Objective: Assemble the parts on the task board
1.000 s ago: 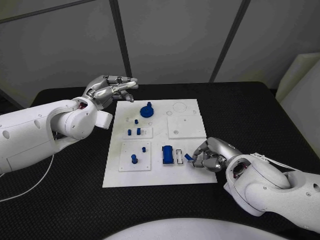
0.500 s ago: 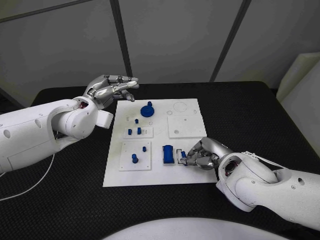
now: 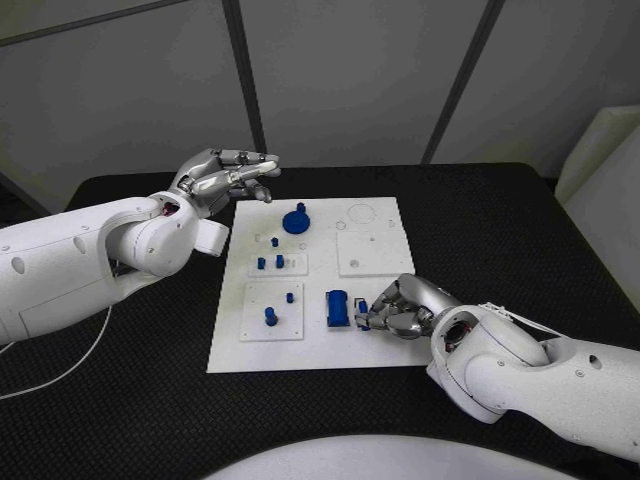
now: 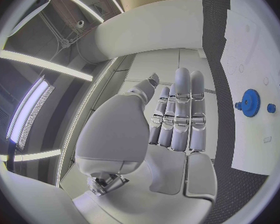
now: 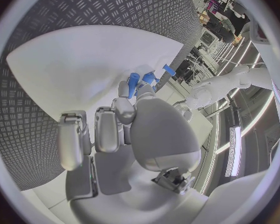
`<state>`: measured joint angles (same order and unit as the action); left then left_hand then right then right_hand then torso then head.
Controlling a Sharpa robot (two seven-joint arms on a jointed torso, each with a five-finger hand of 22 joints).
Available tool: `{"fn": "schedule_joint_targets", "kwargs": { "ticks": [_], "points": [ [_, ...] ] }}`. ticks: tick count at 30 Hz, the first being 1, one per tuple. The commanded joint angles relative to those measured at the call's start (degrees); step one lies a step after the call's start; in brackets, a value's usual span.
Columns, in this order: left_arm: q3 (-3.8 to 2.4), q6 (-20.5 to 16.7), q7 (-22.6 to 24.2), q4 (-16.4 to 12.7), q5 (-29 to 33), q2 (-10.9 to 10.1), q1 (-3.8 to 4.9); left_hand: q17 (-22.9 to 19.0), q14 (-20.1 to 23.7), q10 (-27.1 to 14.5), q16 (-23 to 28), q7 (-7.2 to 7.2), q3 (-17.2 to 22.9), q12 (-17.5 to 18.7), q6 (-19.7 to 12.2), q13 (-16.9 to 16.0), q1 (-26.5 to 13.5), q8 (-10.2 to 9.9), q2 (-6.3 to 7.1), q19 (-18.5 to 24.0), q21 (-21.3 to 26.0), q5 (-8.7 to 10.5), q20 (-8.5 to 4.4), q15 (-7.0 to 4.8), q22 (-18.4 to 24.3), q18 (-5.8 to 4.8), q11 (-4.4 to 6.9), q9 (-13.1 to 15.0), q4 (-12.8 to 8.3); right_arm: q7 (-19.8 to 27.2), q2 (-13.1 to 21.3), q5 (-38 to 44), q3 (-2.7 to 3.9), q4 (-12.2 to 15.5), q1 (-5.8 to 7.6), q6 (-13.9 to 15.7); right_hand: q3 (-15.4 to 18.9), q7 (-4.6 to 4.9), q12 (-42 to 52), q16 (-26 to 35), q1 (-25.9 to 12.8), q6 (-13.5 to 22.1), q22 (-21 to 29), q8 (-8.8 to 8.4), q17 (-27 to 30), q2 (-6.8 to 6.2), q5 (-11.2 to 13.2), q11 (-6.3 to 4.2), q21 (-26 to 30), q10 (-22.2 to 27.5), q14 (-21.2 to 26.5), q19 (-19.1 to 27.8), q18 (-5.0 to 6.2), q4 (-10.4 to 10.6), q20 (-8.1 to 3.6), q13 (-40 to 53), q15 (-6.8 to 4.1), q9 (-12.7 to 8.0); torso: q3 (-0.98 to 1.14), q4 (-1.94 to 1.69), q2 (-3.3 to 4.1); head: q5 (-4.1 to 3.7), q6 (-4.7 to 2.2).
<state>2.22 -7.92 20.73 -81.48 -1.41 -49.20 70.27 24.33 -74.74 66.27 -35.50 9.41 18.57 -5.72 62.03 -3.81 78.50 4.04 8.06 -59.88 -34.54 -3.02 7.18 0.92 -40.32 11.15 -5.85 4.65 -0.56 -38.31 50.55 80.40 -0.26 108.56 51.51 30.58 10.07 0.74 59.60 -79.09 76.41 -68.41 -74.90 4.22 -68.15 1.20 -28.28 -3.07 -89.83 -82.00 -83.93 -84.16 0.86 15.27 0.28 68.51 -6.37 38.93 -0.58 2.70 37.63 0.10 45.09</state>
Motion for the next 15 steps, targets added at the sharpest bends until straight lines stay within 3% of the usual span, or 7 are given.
{"fn": "schedule_joint_targets", "kwargs": {
  "ticks": [1, 6, 7, 11, 15],
  "points": [
    [-0.05, 0.5, 0.1, -0.1, 0.1, 0.1, 0.08, 0.1, -0.1, -0.3, 0.2, -0.06, -0.2, 0.1, -0.3, 0.0, 0.1, -0.2, -0.64, -0.4, 0.2, 0.18, -0.14, 0.01, 0.1, -0.72, 0.09, -0.1, 0.0, 0.6, -0.2, 0.5, 0.02, 0.0, 0.06, 0.9, 0.0, 0.22, 0.2, -0.3, -0.8, -0.4, -15.1, -0.16, -0.1, 0.01, 0.3, 0.00, -0.2, -0.3, -2.4, -5.8, -0.86, 0.7, -0.42, 0.1, -0.23, 0.1, -0.01, 0.00, 0.00, 0.06, -0.06],
    [-0.05, 0.5, 0.1, -0.1, 0.1, 0.1, 0.08, 0.1, -0.1, -0.3, 0.2, -0.06, -0.2, 0.1, -0.3, 0.0, 0.1, -0.2, -0.64, -0.4, 0.2, 0.18, -0.14, 0.01, 0.1, -0.72, 0.09, -0.1, 0.0, 0.0, -0.3, 1.3, 0.03, -0.2, 0.07, 1.7, 1.8, 0.46, -0.1, -0.2, -3.9, -0.5, -15.1, -0.24, 0.0, -0.94, 2.3, 0.22, -0.2, -0.2, -2.3, -5.8, -0.86, 1.5, -0.34, 0.1, -0.09, 0.2, -0.02, -0.02, 0.00, -0.01, -0.12],
    [-0.05, 0.5, 0.1, -0.1, 0.1, 0.1, 0.08, 0.1, -0.1, -0.3, 0.2, -0.06, -0.2, 0.1, -0.3, 0.0, 0.1, -0.2, -0.64, -0.4, 0.2, 0.18, -0.14, 0.01, 0.1, -0.72, 0.09, -0.1, 0.0, -0.2, -0.3, 1.5, 0.04, -0.2, 0.07, 2.0, 2.5, 0.48, -0.2, -0.2, -5.6, -0.6, -15.1, -0.23, 0.1, -0.95, 5.5, 0.26, -0.2, -0.2, -2.3, -5.8, -0.86, 1.4, -0.28, 0.0, -0.03, 0.3, -0.02, -0.03, -0.01, 0.00, -0.11],
    [-0.05, 0.5, 0.1, -0.1, 0.1, 0.1, 0.09, 0.1, -0.1, -0.3, 0.2, -0.06, -0.2, 0.1, -0.3, 0.0, 0.1, -0.2, -0.64, -0.4, 0.2, 0.18, -0.14, 0.01, 0.1, -0.72, 0.09, -0.1, 0.0, -0.5, -0.3, 1.9, 0.04, -0.3, 0.08, 2.6, 3.4, 0.50, -0.5, 0.0, -8.2, -0.7, -15.1, -0.24, 0.2, -1.48, 13.6, 0.28, -0.2, -0.1, -2.2, -5.8, -0.86, 1.5, -0.23, 0.0, 0.00, 0.6, -0.02, -0.04, -0.01, 0.03, -0.10],
    [-0.05, 0.5, 0.1, -0.1, 0.1, 0.1, 0.09, 0.1, -0.1, -0.3, 0.2, -0.06, -0.2, 0.1, -0.3, 0.0, 0.1, -0.2, -0.64, -0.4, 0.2, 0.18, -0.14, 0.01, 0.1, -0.72, 0.09, -0.1, 0.0, -0.4, -0.4, 2.1, 0.05, -0.4, 0.09, 3.1, 2.7, 0.57, -0.6, 0.0, -10.2, -0.6, -15.1, -0.27, 0.3, -2.55, 18.5, 0.35, -0.2, 0.0, -2.2, -5.8, -0.86, 1.5, -0.18, 0.0, 0.05, 1.0, -0.01, 0.00, -0.04, 0.16, -0.11]
  ]
}}
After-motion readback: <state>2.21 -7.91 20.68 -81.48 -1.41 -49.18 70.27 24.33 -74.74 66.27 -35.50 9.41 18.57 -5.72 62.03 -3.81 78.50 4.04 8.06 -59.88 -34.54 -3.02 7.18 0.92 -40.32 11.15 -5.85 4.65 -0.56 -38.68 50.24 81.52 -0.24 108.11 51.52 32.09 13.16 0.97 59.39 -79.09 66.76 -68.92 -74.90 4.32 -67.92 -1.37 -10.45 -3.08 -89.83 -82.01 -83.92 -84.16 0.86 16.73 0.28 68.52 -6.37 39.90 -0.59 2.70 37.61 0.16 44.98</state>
